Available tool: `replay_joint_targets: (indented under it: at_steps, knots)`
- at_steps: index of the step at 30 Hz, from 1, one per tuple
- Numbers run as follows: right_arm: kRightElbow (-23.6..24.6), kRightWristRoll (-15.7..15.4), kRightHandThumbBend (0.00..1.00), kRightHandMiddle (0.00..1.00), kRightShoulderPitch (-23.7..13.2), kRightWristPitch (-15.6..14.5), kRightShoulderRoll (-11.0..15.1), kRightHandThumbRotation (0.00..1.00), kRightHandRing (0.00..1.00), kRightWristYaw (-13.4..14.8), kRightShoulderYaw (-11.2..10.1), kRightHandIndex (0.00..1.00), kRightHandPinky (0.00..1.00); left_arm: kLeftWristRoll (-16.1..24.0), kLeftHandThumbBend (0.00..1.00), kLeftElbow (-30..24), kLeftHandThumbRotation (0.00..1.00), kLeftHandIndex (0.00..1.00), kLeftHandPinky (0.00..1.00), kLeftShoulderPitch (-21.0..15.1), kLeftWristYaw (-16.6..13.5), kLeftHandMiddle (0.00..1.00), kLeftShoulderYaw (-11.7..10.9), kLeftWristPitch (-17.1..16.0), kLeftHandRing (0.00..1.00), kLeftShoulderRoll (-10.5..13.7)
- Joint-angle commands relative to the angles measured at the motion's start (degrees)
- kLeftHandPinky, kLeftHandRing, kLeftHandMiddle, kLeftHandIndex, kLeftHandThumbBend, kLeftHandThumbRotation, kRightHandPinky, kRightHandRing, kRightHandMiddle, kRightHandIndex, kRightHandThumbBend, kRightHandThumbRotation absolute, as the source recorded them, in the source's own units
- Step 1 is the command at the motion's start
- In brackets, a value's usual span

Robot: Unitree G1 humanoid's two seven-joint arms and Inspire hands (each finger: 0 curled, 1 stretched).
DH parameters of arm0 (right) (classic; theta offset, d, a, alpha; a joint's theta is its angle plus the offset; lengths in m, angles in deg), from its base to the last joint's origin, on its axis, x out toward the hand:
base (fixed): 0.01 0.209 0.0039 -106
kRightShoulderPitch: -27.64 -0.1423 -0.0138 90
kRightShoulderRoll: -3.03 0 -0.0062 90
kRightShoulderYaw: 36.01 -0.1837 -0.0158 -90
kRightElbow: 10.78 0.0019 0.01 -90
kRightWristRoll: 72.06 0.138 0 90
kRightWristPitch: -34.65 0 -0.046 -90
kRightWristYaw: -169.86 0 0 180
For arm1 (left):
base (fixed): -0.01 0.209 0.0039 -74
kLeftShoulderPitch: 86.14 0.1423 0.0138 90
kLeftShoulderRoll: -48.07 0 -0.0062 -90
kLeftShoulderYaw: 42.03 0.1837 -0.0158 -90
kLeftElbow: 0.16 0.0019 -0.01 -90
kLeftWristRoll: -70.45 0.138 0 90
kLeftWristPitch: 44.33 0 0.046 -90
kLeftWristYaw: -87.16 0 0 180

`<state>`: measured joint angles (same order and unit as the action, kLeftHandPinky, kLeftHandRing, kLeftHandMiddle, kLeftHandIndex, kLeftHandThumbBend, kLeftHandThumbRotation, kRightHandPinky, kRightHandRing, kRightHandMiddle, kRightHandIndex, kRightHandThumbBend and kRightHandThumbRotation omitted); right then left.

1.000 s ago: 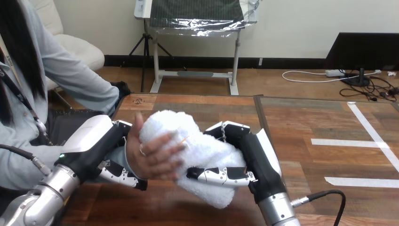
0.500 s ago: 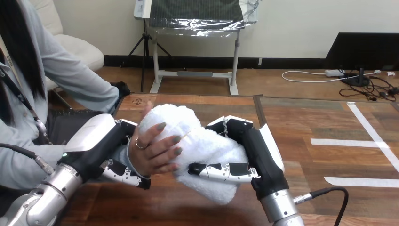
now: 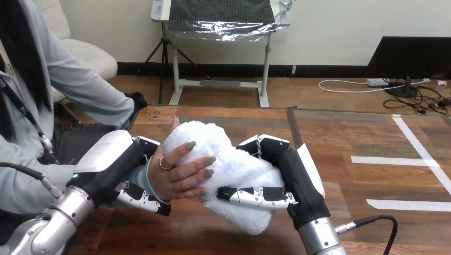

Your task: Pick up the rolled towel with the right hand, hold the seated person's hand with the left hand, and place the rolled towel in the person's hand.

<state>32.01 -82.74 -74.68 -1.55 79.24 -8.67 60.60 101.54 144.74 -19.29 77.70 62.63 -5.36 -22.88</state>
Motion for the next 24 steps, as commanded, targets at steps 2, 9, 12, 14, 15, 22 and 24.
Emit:
replay_joint_targets:
  at_steps: [2, 9, 12, 14, 15, 22, 24]
  knots:
    - [3.69, 0.52, 0.84, 0.49, -3.13, 0.50, -1.30, 0.00, 0.39, 0.13, 0.04, 0.47, 0.32, -0.85, 1.00, -0.23, 0.02, 0.41, 0.30, -3.77, -0.72, 0.38, -0.46, -1.83, 0.33, -1.07]
    - [3.48, 0.75, 0.84, 0.49, -3.32, 0.39, -1.30, 0.00, 0.40, -0.12, 0.03, 0.47, 0.33, -1.00, 1.00, -0.32, 0.02, 0.41, 0.30, -3.66, -0.55, 0.38, -0.54, -1.78, 0.33, -1.04]
    - [3.55, 0.67, 0.84, 0.49, -3.34, 0.17, -1.27, 0.00, 0.40, -0.05, 0.02, 0.47, 0.34, -1.05, 1.00, -0.36, 0.03, 0.41, 0.30, -3.62, -0.48, 0.38, -0.56, -1.76, 0.33, -1.00]
    - [3.66, 0.52, 0.84, 0.49, -3.33, -0.03, -1.26, 0.00, 0.41, 0.08, 0.01, 0.47, 0.34, -1.05, 1.00, -0.48, 0.03, 0.41, 0.30, -3.56, -0.46, 0.38, -0.58, -1.73, 0.33, -0.95]
    - [3.69, 0.49, 0.84, 0.49, -3.33, -0.09, -1.26, 0.00, 0.41, 0.12, 0.01, 0.47, 0.34, -1.05, 1.00, -0.52, 0.03, 0.41, 0.30, -3.54, -0.46, 0.38, -0.58, -1.72, 0.33, -0.93]
    - [3.17, 0.44, 0.84, 0.49, -3.62, 0.04, -1.31, 0.00, 0.41, 0.23, -0.07, 0.47, 0.34, -1.58, 1.00, -0.39, 0.03, 0.41, 0.30, -3.44, -0.07, 0.38, -0.72, -1.78, 0.33, -1.05]
    - [3.07, 0.42, 0.84, 0.49, -3.69, 0.06, -1.34, 0.00, 0.41, 0.30, -0.10, 0.47, 0.34, -1.54, 1.00, -0.44, 0.03, 0.41, 0.31, -3.42, -0.11, 0.38, -0.70, -1.70, 0.33, -1.05]
